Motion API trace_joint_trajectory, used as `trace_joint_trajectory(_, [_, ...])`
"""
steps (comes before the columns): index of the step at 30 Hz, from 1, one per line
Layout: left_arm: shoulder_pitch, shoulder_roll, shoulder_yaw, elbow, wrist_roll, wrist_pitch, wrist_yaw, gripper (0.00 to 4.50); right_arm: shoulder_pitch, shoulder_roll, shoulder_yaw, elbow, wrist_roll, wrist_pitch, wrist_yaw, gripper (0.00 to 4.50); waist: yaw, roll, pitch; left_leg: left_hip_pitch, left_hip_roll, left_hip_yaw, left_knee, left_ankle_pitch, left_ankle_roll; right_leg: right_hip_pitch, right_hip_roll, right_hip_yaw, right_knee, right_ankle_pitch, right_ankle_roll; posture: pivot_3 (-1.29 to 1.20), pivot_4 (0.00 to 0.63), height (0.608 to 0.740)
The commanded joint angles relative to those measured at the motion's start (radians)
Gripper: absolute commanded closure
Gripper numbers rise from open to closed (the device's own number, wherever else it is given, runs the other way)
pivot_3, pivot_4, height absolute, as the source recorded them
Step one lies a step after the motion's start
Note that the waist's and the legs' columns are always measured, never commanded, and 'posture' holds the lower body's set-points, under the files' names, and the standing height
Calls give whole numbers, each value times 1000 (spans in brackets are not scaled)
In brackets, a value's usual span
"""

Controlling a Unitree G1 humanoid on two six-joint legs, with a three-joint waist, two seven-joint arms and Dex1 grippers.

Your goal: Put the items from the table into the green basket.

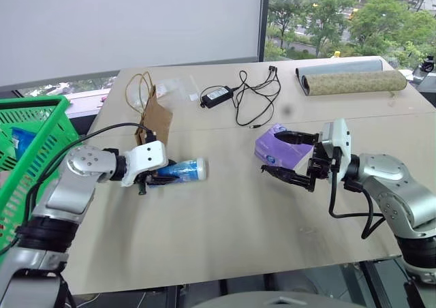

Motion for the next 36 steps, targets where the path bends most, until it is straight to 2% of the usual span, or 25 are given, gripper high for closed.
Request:
trace_joint_trajectory(1, [-22,-35,138,-227,-202,196,69,3021,-26,-2,-20,-15,34,6,16,0,6,-4,2,-1,0,-1,0,0,0,0,0,0,0,0,0,-88,50,740])
trace_joint_trajectory(6, [-73,-83,385,-411,-410,420,277,3021,-62,14,-38,-10,108,26,46,0,12,-9,5,-1,1,-4,1,0,0,0,0,3,1,0,0,-56,54,740])
trace_joint_trajectory(10, [-210,-113,647,-394,-483,479,544,3021,-151,66,-40,4,172,50,29,0,16,-10,6,0,0,-4,0,0,0,0,1,3,2,0,0,6,54,740])
trace_joint_trajectory(14, [-191,-20,833,-166,-270,356,740,3021,-257,141,-40,29,242,87,4,0,23,-8,5,4,0,-3,-1,0,0,0,3,4,5,0,0,36,50,740])
trace_joint_trajectory(18, [-55,14,936,-5,-133,256,850,3021,-322,173,-37,62,239,81,1,0,49,-8,5,6,0,-3,-3,0,0,0,2,5,5,0,-1,51,48,740])
trace_joint_trajectory(22, [25,15,1000,132,-93,191,920,3021,-351,187,-31,74,241,89,5,0,84,-19,1,1,0,-6,-1,0,-1,-2,-4,0,2,0,-1,45,51,740])
trace_joint_trajectory(29, [67,26,893,280,-84,86,847,3021,-350,200,-16,47,241,106,-4,0,115,-24,-3,-4,-4,-16,-3,-1,-4,-1,-15,-8,-4,0,-2,26,54,740])
trace_joint_trajectory(32, [69,56,810,331,-37,66,837,1853,-344,198,-12,32,230,106,-18,0,108,-24,-3,-4,-5,-17,-4,-1,-4,-1,-17,-10,-5,0,-2,4,52,740])
trace_joint_trajectory(35, [15,57,807,355,-73,32,840,383,-333,184,-16,28,211,100,-25,0,91,-26,-4,-4,-5,-16,-7,-1,-4,-1,-17,-9,-6,1,-2,-13,52,740])
trace_joint_trajectory(36, [2,55,805,358,-84,18,830,37,-328,179,-17,27,199,93,-29,0,83,-28,-6,-4,-5,-16,-7,-1,-4,-2,-17,-9,-6,1,-2,-13,52,740])
